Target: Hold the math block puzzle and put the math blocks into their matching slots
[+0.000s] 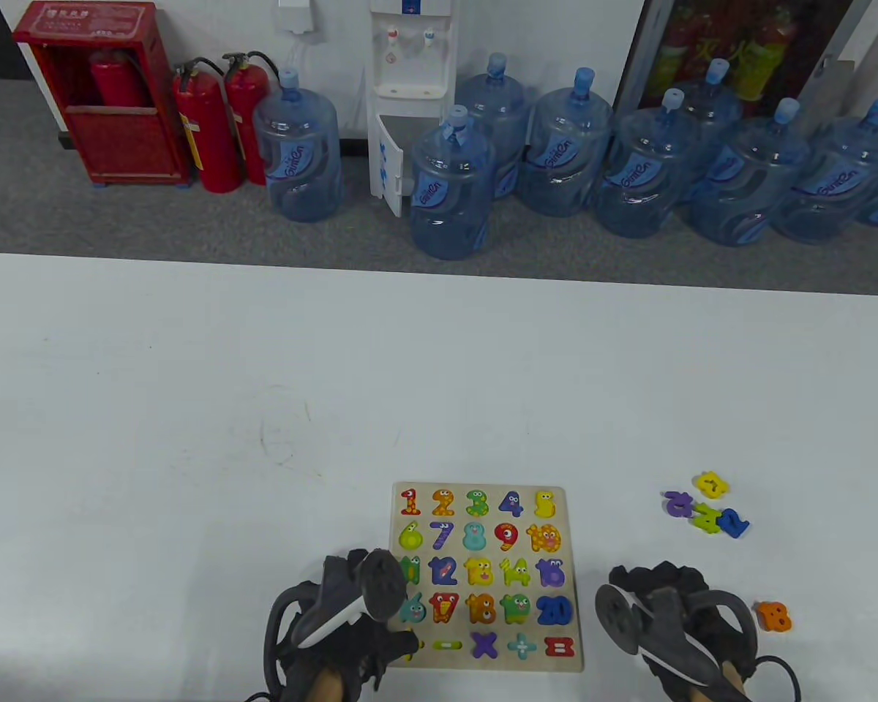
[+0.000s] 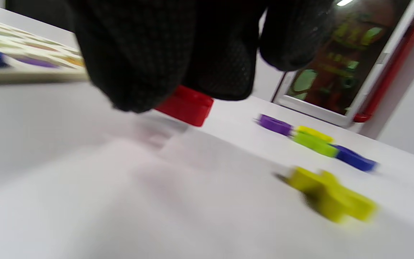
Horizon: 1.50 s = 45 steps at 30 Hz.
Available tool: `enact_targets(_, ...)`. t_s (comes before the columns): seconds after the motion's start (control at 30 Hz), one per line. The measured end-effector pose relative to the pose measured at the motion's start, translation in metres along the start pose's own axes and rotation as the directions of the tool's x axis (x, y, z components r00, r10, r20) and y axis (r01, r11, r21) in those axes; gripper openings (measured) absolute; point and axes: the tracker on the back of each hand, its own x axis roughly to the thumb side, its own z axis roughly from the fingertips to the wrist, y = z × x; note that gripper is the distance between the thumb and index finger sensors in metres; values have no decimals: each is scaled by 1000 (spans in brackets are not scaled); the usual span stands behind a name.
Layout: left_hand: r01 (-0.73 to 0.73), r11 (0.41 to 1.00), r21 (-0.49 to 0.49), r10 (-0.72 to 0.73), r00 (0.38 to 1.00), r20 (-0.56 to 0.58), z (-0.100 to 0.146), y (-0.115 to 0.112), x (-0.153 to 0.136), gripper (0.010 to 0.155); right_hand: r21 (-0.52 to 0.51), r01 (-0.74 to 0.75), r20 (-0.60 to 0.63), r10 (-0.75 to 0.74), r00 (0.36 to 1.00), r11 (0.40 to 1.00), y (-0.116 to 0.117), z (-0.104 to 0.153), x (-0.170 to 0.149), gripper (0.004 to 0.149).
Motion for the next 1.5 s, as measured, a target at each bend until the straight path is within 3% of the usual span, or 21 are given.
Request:
enact_targets(0.17,-1,1000,1,1,1000,0,0,0,0,99,-46,10,133,-4,991,999,-18,7,38,58)
enact_targets(0.4,2,1000,3,-2,1000,0,1,0,0,99,-33,28,260,-18,966,999,-27,15,73,57)
enact_targets(1.03,3,1000,-2,-3,1000,-1,1,-1,0,98,-31,8,311,2,950,999,-26,20,85,57)
enact_targets(1.23,3,1000,-3,-3,1000,0,1,-1,0,98,-74,93,229,-74,971,993,-33,15,61,57)
enact_targets(1.5,2,1000,-4,-2,1000,4,1,-1,0,99,7,32,-57,-32,998,999,-3,-7,-4,71)
